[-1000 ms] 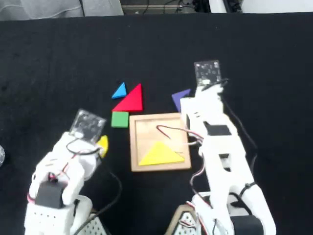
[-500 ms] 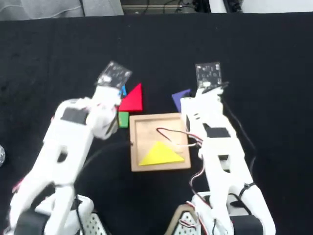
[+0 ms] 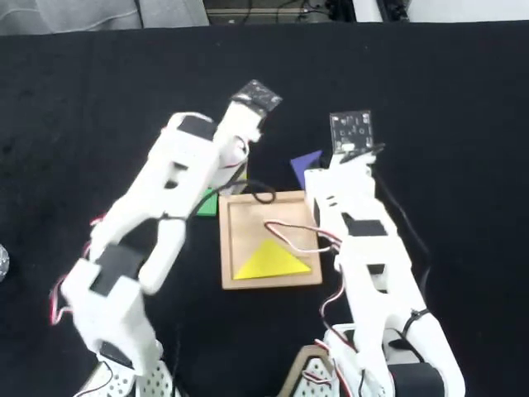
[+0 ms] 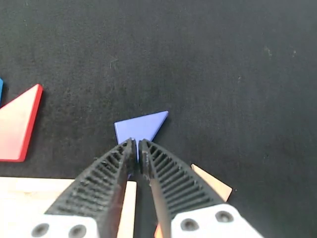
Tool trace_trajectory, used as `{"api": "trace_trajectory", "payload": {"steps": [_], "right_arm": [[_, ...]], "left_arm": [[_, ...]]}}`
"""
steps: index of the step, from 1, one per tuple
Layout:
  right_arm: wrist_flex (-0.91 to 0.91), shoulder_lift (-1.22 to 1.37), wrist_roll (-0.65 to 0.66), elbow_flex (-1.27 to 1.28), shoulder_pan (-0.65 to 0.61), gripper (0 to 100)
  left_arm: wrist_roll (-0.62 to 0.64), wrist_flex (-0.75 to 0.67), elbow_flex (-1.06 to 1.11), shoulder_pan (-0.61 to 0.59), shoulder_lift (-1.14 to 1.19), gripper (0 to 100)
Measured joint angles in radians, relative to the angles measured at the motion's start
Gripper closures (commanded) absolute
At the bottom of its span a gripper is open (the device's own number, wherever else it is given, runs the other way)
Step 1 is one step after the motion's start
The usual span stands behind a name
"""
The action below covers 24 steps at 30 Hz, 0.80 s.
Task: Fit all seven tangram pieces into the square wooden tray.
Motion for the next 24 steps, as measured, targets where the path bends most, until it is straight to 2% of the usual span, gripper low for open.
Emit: {"api": "trace_trajectory", "payload": {"steps": [2, 6, 13, 24], "right_arm": [[-0.021, 0.0, 0.0, 0.005, 0.0, 98.3], [-0.031, 0.0, 0.0, 0.005, 0.0, 98.3], [-0.032, 0.0, 0.0, 0.005, 0.0, 98.3], [-0.032, 0.0, 0.052, 0.005, 0.0, 98.3]], "left_arm": [[-0.028, 0.055, -0.101, 0.0, 0.092, 72], [-0.048, 0.15, -0.299, 0.0, 0.256, 73], [-0.048, 0.176, -0.595, -0.068, 0.486, 73], [-0.048, 0.178, -0.701, -0.084, 0.589, 73]]}}
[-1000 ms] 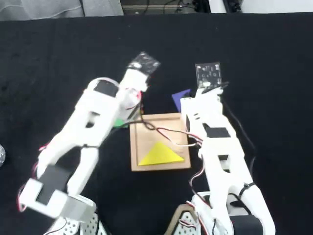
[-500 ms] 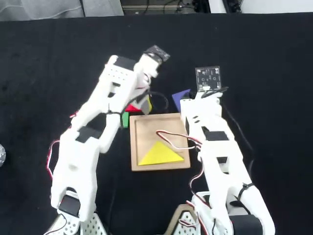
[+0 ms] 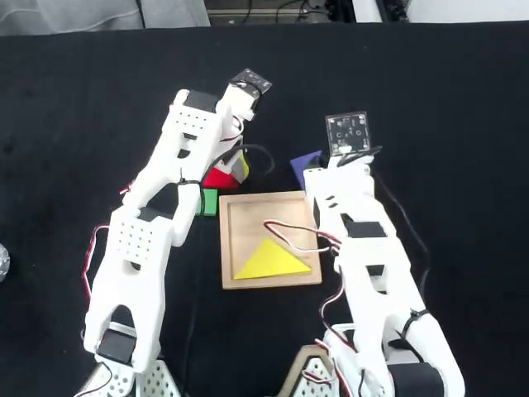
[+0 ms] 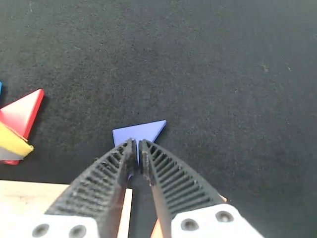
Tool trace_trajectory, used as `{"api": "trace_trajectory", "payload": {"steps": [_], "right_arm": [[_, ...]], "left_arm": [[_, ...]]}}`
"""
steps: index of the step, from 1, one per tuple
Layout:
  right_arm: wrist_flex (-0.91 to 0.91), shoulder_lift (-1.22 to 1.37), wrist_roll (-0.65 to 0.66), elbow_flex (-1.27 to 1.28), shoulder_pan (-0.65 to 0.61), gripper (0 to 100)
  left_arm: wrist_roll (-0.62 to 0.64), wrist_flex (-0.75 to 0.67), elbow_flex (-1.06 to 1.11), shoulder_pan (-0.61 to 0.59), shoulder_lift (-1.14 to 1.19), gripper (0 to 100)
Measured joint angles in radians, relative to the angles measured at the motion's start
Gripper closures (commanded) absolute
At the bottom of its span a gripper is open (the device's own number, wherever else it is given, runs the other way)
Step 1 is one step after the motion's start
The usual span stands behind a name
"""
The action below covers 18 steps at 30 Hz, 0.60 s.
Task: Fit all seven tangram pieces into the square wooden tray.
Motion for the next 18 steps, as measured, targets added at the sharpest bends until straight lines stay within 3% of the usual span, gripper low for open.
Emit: {"api": "trace_trajectory", "payload": {"steps": [7, 18], "right_arm": [[0.0, 0.0, 0.008, 0.003, 0.0, 98.3], [0.0, 0.0, 0.008, 0.003, 0.0, 98.3]], "left_arm": [[-0.092, 0.097, 0.0, 0.0, 0.0, 67], [-0.149, 0.157, -0.002, -0.005, 0.002, 67]]}}
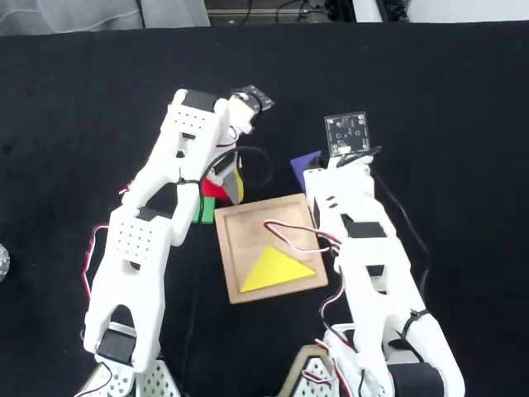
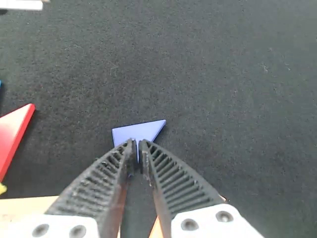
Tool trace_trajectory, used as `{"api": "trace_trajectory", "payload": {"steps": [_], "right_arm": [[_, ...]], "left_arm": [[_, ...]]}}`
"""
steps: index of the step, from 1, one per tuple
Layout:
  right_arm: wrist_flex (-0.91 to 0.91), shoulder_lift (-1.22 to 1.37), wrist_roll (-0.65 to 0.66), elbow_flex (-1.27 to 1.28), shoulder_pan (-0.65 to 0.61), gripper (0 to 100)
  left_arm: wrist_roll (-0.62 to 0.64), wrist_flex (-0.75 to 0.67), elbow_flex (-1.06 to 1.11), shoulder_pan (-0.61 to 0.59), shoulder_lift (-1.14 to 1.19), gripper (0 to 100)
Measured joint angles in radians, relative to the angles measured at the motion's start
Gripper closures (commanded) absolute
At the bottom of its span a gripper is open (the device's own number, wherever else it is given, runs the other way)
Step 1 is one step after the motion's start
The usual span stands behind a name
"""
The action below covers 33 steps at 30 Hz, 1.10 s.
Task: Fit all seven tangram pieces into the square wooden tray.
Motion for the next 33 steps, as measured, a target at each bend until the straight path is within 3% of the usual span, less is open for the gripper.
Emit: {"api": "trace_trajectory", "payload": {"steps": [13, 23, 28, 33], "right_arm": [[0.0, 0.0, 0.0, 0.0, 0.0, 98.3], [0.0, 0.0, 0.0, 0.0, 0.0, 98.3], [0.0, 0.0, 0.0, 0.0, 0.0, 98.3], [0.0, 0.0, 0.0, 0.0, 0.0, 98.3]], "left_arm": [[-0.063, 0.003, -0.002, 0.0, 0.0, 67], [-0.035, -0.012, -0.072, -0.018, 0.107, 72], [-0.025, 0.011, -0.124, -0.018, 0.123, 79], [0.021, 0.011, -0.161, -0.017, 0.127, 70]]}}
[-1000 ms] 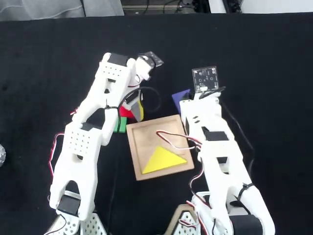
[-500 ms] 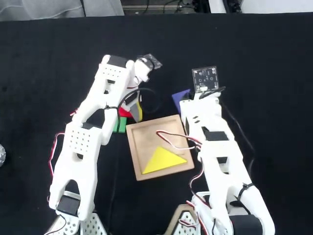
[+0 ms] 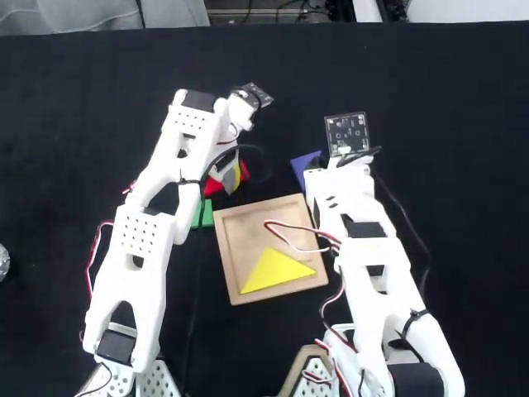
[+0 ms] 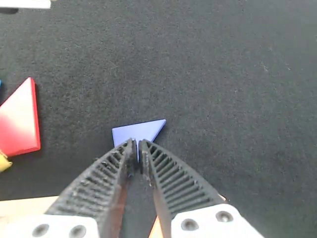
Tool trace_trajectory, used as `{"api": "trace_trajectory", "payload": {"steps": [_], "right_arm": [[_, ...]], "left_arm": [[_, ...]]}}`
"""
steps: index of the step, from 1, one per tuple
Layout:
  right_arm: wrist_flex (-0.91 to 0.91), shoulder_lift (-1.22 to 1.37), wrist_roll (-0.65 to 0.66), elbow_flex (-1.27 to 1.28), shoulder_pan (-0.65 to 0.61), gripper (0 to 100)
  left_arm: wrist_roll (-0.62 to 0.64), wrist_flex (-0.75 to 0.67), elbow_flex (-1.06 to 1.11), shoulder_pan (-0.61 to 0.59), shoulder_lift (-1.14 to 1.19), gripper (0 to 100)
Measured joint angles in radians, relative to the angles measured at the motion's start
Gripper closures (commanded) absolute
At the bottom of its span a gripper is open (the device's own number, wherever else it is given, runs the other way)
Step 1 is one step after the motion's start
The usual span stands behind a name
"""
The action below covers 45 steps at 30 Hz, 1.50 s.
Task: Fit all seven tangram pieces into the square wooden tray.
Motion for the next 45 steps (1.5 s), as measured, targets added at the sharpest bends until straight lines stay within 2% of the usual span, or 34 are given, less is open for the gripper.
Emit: {"api": "trace_trajectory", "payload": {"steps": [3, 10, 14, 25, 45], "right_arm": [[0.0, 0.0, 0.0, 0.0, 0.0, 98.3], [0.0, 0.0, 0.0, 0.0, 0.0, 98.3], [0.0, 0.0, 0.0, 0.0, 0.0, 98.3], [0.0, 0.0, 0.0, 0.0, 0.0, 98.3], [0.0, 0.0, 0.0, 0.0, 0.0, 98.3]], "left_arm": [[0.051, 0.008, -0.003, -0.002, 0.0, 65], [0.331, 0.114, -0.084, 0.017, 0.008, 59], [0.471, 0.124, -0.16, 0.054, 0.012, 58], [0.445, 0.055, -0.199, 0.031, 0.117, 58], [0.45, 0.051, -0.285, 0.031, 0.135, 58]]}}
